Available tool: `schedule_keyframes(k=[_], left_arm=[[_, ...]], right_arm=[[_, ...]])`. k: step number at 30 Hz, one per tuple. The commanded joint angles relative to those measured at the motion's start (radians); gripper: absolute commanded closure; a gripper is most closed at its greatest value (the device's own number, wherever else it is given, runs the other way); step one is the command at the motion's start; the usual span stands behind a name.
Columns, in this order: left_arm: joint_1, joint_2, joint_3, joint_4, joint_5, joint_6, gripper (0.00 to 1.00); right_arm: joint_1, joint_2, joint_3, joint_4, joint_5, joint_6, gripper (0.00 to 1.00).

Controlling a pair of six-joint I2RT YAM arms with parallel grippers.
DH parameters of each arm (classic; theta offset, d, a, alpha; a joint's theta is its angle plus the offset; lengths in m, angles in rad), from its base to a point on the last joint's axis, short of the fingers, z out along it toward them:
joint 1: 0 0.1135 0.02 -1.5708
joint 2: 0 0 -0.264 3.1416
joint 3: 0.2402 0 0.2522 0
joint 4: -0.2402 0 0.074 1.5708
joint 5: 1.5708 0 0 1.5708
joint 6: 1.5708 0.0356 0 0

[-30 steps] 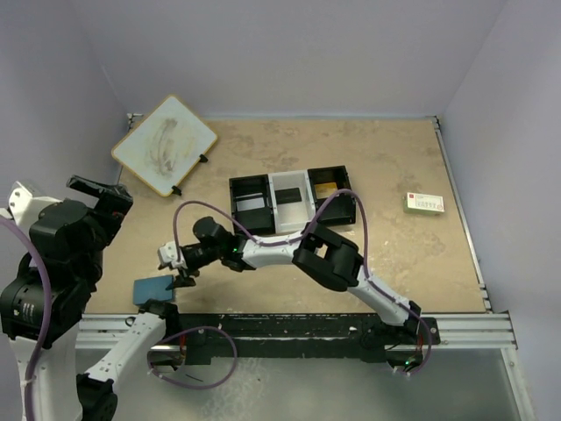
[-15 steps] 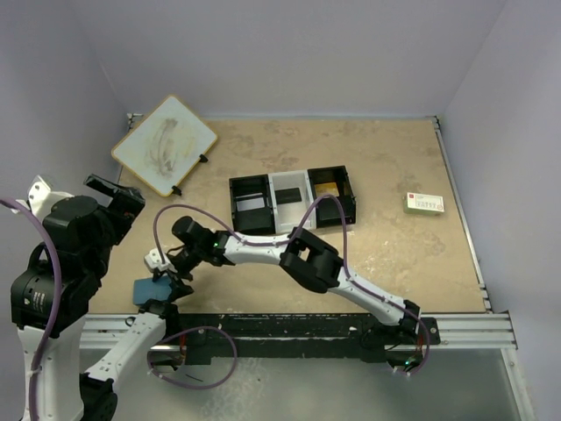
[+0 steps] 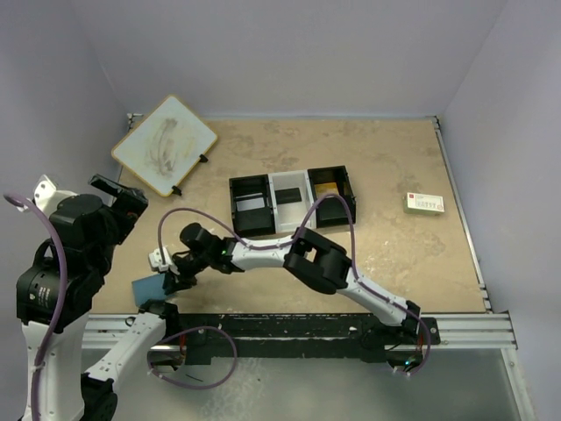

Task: Take the credit cards out of the card holder

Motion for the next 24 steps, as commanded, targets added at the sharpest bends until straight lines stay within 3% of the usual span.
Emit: schedule_keyframes(k=[1, 10, 14, 18, 24], left_arm=[[0.007, 0.001, -0.019, 0.043, 0.009, 0.033, 0.04], [0.007, 0.003, -0.128, 0.055, -0.012, 0.046, 0.04], [0.007, 0.001, -0.227, 0.076, -0.029, 0.04, 0.04], [0.008, 0.013, -0.311, 0.083, -0.071, 0.001, 0.04], [0.007, 0.068, -0.218, 0.067, -0.047, 0.012, 0.04]], right_arm=[[0.0, -0.096, -0.146, -0.009, 0.176, 0.022, 0.81], [-0.016, -0.377, -0.554, 0.161, 0.393, 0.093, 0.92], [-0.016, -0.509, -0.73, 0.226, 0.473, 0.148, 0.9], [-0.017, -0.589, -0.823, 0.345, 0.452, 0.191, 0.76], [-0.019, -0.44, -0.592, 0.319, 0.264, 0.115, 0.45]])
